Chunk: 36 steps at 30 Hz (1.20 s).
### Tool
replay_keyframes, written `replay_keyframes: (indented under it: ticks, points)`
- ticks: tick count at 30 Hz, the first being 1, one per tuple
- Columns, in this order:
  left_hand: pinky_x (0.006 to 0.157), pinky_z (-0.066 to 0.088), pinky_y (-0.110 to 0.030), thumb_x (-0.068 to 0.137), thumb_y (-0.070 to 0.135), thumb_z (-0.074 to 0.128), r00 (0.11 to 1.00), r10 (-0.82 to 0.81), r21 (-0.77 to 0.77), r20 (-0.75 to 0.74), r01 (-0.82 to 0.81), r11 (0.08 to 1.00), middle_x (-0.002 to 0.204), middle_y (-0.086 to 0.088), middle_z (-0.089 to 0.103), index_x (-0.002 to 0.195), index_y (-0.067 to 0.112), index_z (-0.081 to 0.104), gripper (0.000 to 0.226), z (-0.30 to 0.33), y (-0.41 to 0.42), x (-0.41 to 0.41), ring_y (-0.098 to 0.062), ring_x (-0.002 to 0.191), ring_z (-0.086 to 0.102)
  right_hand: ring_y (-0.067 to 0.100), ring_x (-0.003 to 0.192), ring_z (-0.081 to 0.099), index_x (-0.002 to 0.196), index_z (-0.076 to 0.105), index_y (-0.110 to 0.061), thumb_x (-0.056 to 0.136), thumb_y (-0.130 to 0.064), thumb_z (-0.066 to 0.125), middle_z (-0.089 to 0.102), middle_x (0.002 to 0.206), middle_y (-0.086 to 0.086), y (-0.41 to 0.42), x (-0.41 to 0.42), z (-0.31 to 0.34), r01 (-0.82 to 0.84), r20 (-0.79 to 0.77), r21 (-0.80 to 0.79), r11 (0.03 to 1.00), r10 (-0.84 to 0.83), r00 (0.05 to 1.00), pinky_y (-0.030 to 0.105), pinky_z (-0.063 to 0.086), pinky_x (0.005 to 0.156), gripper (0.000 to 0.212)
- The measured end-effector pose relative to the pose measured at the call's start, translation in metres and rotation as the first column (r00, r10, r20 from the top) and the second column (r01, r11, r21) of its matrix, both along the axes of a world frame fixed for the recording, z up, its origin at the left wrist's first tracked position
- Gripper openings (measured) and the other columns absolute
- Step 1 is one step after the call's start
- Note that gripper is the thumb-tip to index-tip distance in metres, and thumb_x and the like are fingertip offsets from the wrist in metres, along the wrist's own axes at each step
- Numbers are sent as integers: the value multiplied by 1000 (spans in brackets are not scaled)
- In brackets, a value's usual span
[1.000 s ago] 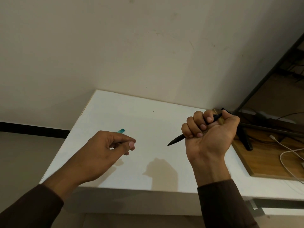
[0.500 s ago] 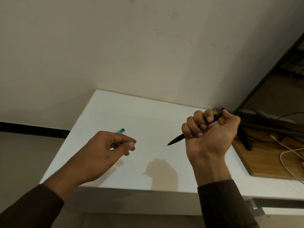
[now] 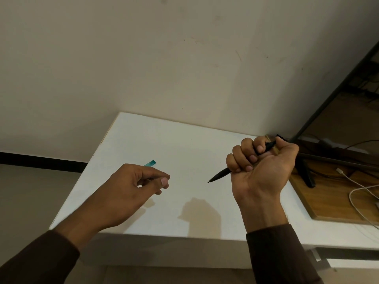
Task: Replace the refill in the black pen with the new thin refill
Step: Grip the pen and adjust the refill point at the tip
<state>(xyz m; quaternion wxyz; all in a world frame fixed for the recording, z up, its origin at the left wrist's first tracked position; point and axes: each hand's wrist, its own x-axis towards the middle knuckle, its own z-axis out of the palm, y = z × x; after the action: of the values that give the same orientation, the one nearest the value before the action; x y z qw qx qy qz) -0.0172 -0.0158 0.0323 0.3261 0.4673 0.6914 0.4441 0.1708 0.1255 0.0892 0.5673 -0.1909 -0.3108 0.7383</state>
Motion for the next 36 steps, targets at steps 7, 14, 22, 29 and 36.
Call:
replay_keyframes:
  ticks: [7, 14, 22, 29, 36]
  points:
    - [96, 59, -39, 70, 65, 58, 1000, 6, 6, 15, -6, 1000, 96, 28, 79, 97, 35, 82, 47, 4, 0, 1, 2, 88, 76, 13, 44, 15, 59, 36, -16, 94, -41, 34, 24, 53, -2, 0, 1, 1, -3, 15, 6, 1000, 3, 1000, 24, 19, 42, 42]
    - [95, 59, -38, 71, 64, 58, 1000, 13, 3, 19, -13, 1000, 96, 29, 79, 96, 34, 82, 46, 4, 2, 2, 2, 88, 76, 13, 44, 15, 60, 35, -16, 94, -40, 32, 23, 54, -1, 1, 1, 3, 2, 28, 23, 1000, -2, 1000, 24, 18, 43, 42]
    - [98, 58, -40, 72, 64, 59, 1000, 17, 0, 17, -17, 1000, 99, 26, 79, 96, 36, 82, 44, 3, 1, 1, 1, 90, 76, 14, 44, 14, 60, 33, -15, 94, -38, 31, 20, 55, 1, -1, 0, 5, 16, 78, 78, 997, -22, 997, 23, 21, 42, 41]
    - [98, 58, -40, 73, 62, 59, 1000, 20, 3, 13, -20, 1000, 97, 27, 79, 94, 37, 82, 40, 2, 1, 1, 2, 89, 76, 14, 43, 14, 61, 32, -15, 95, -38, 30, 17, 56, 2, -3, 0, 7, 7, 91, 125, 992, -18, 996, 22, 21, 42, 41]
    - [99, 57, -40, 83, 52, 64, 1000, 30, -3, 7, -30, 1000, 96, 23, 81, 98, 34, 82, 29, 1, 2, 0, 3, 90, 75, 15, 45, 13, 59, 33, -15, 96, -39, 29, 18, 56, 2, -5, -1, 7, 13, 84, 114, 993, -23, 996, 23, 20, 42, 44]
